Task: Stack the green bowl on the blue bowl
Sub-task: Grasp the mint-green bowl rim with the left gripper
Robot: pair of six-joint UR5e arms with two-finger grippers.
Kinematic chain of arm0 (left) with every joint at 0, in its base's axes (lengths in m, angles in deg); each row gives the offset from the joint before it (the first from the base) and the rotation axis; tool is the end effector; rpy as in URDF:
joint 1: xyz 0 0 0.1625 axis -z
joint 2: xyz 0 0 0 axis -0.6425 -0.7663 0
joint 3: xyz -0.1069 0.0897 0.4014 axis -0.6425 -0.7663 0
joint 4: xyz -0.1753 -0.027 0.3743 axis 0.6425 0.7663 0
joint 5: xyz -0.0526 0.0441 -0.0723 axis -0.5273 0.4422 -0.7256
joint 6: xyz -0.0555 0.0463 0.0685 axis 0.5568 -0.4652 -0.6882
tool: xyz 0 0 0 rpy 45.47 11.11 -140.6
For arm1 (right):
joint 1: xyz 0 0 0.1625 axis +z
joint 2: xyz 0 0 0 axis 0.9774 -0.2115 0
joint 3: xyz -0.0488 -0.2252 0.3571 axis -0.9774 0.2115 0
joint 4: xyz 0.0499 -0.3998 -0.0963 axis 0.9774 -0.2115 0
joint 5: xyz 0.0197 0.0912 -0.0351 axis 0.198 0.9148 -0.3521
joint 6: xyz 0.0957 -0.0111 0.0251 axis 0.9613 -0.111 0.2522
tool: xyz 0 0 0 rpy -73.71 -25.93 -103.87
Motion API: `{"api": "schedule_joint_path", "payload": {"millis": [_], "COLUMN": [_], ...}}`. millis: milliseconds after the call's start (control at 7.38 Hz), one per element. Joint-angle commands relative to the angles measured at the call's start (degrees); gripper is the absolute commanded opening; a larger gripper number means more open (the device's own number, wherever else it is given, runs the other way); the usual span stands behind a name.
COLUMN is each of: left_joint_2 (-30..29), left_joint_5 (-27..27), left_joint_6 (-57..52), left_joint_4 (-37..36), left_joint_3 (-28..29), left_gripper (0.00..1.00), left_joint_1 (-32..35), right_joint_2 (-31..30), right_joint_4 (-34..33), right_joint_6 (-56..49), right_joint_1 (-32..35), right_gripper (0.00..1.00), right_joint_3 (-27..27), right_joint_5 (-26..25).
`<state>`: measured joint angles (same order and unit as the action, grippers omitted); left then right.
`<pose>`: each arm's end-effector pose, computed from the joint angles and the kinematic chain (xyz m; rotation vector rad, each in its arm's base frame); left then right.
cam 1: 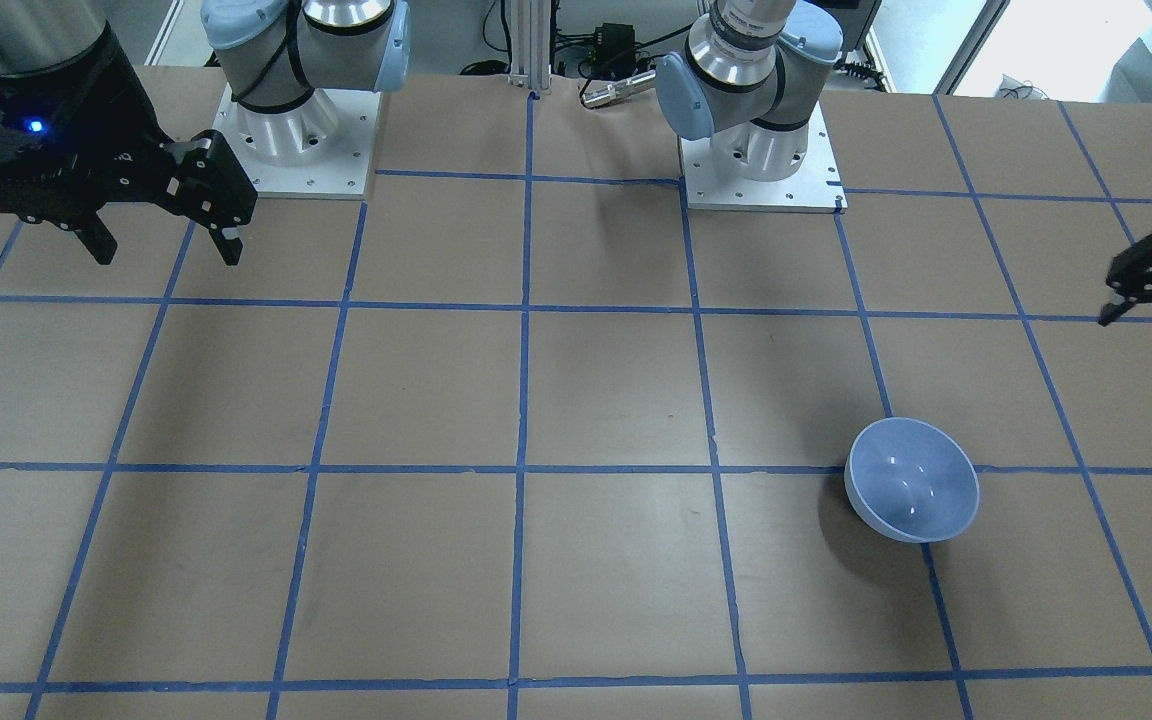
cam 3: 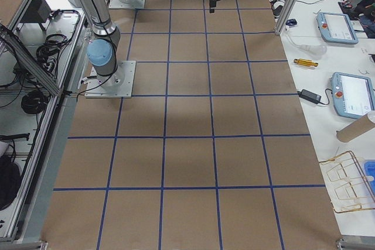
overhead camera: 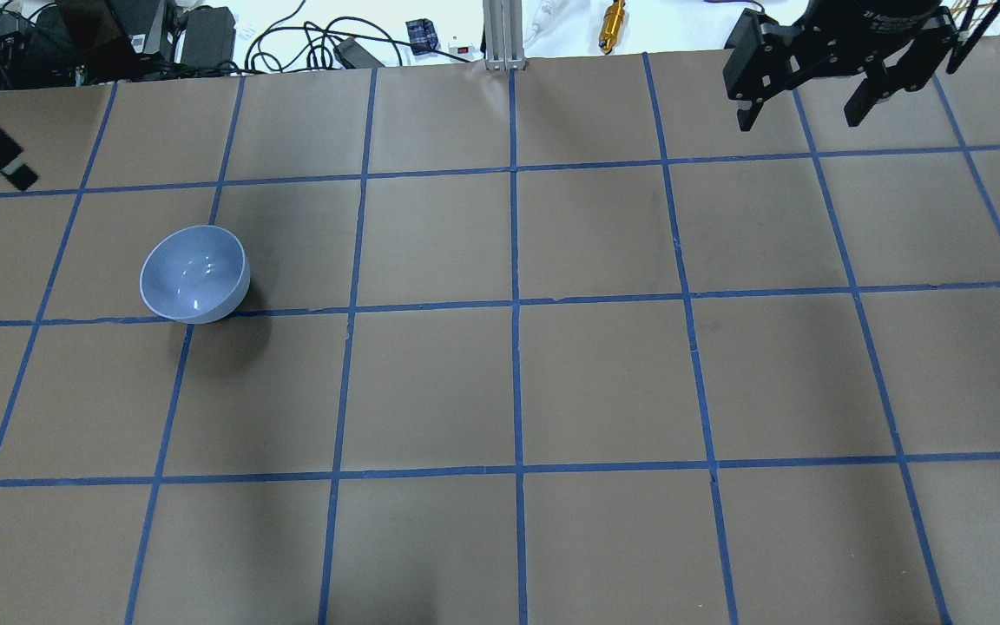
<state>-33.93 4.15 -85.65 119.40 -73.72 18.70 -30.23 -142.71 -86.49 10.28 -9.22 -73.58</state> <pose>0.2037 -0.5775 0.4711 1.0362 2.9244 0.0949 0.1172 -0.5199 0.5417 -0.0033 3.1282 -0.1191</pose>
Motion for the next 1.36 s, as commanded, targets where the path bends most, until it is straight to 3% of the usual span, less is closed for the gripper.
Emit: {"api": "schedule_joint_path", "payload": {"millis": [0,407,678,949,1085,1220], "left_joint_2": [-9.5,-23.3,-30.4,-34.6,-35.6,-36.0], "left_joint_5": [2.3,2.6,1.8,-2.0,-2.4,-2.4], "left_joint_6": [-25.3,-48.1,-62.1,-67.5,-68.4,-69.3], "left_joint_4": [-13.0,-15.0,-23.6,-24.0,-24.0,-24.0], "left_joint_3": [1.5,12.1,15.7,17.6,18.1,18.1], "left_gripper": [1.00,1.00,1.00,1.00,0.88,0.61], "left_joint_1": [-9.0,-14.5,-17.4,-19.8,-20.0,-20.0], "right_joint_2": [0.0,0.0,0.0,0.0,0.0,-0.1], "right_joint_4": [0.0,0.0,0.0,0.0,0.0,0.0], "right_joint_6": [0.0,0.0,0.0,0.0,0.0,0.0], "right_joint_1": [0.0,0.0,0.0,0.0,0.0,0.0], "right_gripper": [1.00,1.00,1.00,1.00,1.00,1.00], "right_joint_3": [0.0,0.0,0.0,0.0,0.0,0.0], "right_joint_5": [0.0,0.0,0.0,-0.1,0.0,0.0]}}
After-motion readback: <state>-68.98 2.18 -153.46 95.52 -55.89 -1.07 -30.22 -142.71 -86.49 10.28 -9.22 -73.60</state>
